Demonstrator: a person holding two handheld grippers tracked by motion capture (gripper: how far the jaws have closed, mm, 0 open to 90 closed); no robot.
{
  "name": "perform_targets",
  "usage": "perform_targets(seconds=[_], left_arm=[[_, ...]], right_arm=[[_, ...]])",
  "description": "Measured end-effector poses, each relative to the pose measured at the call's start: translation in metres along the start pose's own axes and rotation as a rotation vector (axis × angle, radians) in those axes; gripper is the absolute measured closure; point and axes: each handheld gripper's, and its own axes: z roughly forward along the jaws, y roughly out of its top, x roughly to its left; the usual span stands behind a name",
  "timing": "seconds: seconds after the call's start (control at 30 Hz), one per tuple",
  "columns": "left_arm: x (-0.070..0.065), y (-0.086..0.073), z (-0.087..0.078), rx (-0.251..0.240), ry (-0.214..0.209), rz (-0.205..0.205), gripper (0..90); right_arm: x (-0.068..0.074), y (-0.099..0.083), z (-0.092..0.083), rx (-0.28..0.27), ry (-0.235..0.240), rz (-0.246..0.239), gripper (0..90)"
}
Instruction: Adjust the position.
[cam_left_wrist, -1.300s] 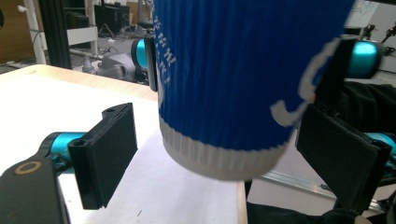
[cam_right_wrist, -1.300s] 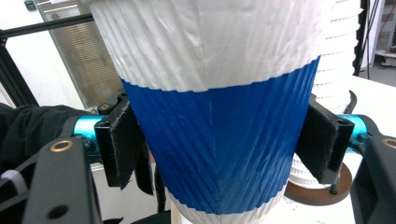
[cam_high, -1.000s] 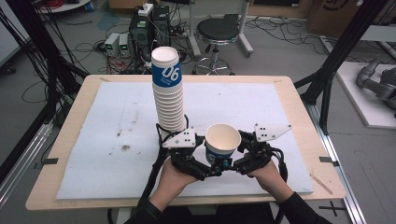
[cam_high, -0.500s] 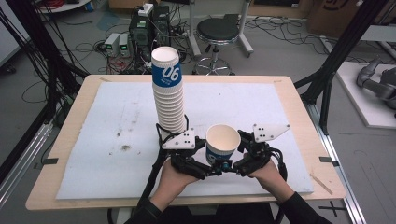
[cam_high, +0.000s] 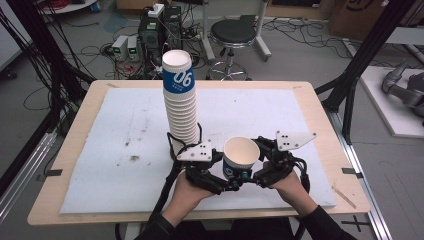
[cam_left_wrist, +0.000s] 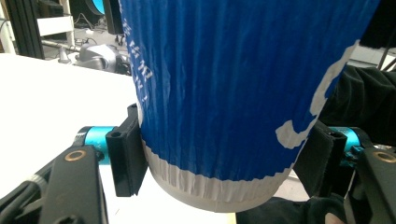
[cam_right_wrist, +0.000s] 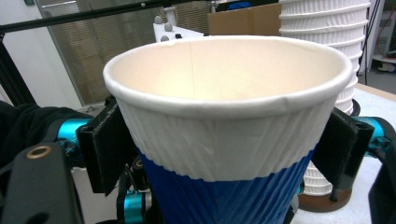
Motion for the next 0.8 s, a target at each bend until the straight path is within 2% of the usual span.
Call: perform_targets(seconds=[0.17,0.23,0.43,0.8], left_arm=[[0.0006,0.0001,-0.0002,-0.014,-0.012,-0.015,28.8],[0.0008,0.0015,-0.0010,-0.035,-0.018,-0.029,24.0],[-0.0014,0.0076,-0.0051,-0.062,-0.010,-0.017,21.9],[-0.0024,0.0080,-0.0054,-0.045,-0.011,-0.006,26.5]], right_arm=[[-0.0003,-0.0008,-0.0013,-0.002,0.000,-0.009,21.8],[-0.0003,-0.0009,-0.0018,-0.011,0.001,-0.011,22.7],[0.0009,-0.0031,0.0014,0.000,0.006,-0.014,23.1],[0.0006,-0.0052,0.0050,0.012,0.011,-0.008,21.7]])
